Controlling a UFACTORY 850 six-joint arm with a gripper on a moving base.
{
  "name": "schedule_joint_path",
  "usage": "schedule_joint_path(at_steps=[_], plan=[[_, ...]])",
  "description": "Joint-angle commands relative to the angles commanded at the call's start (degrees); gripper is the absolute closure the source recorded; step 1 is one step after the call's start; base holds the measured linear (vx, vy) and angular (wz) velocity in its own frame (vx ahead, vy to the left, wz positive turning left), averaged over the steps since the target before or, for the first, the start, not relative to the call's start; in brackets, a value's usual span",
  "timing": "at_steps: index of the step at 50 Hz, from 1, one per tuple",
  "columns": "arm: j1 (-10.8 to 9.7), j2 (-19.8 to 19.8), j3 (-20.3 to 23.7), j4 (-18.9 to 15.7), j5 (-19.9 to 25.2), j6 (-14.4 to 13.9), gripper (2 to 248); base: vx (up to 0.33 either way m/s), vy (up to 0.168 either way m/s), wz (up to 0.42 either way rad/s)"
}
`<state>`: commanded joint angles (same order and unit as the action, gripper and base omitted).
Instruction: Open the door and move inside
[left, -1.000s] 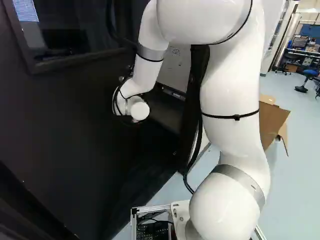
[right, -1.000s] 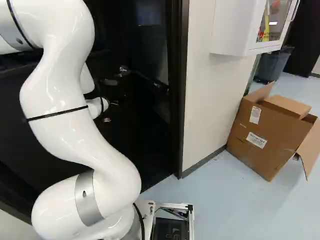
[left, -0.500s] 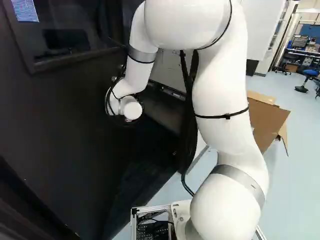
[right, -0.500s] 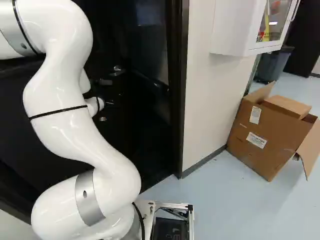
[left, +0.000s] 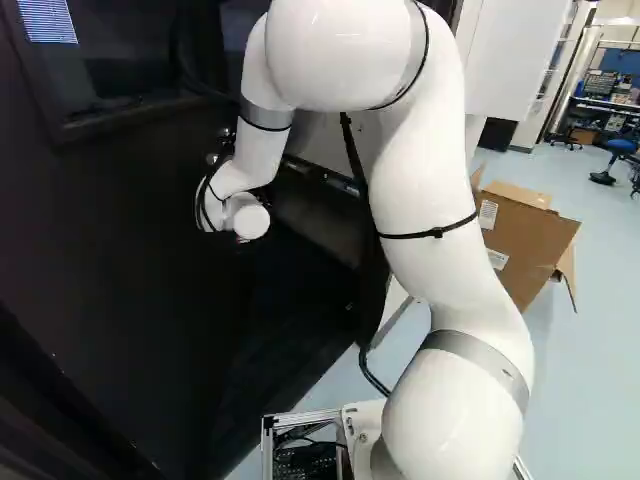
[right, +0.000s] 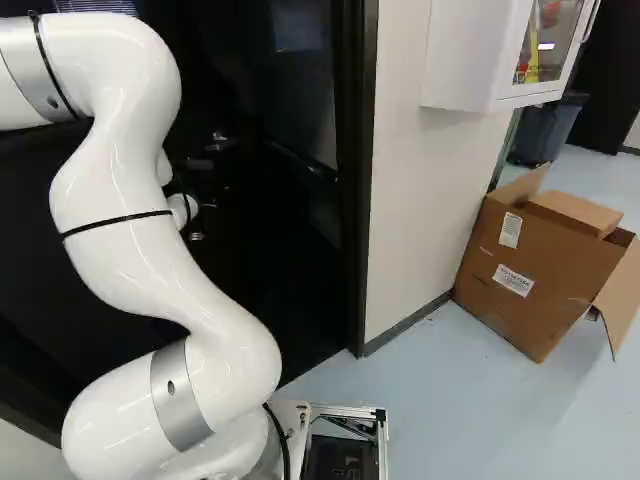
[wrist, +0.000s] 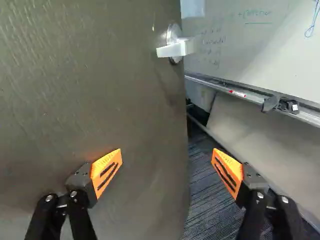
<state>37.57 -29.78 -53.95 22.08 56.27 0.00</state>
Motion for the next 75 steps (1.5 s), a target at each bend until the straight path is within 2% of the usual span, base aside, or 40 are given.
schedule_joint_path(at_steps=[39,62,75], plan=[[4.06,-5.13,-6.9,-3.67,0.0,0.0,3,0.0,0.0,0.0],[6.92,-7.1,-9.62,-4.57,0.0,0.0,3,0.0,0.0,0.0],[8.59,-7.17,-9.72,-4.62,0.0,0.0,3,0.0,0.0,0.0]])
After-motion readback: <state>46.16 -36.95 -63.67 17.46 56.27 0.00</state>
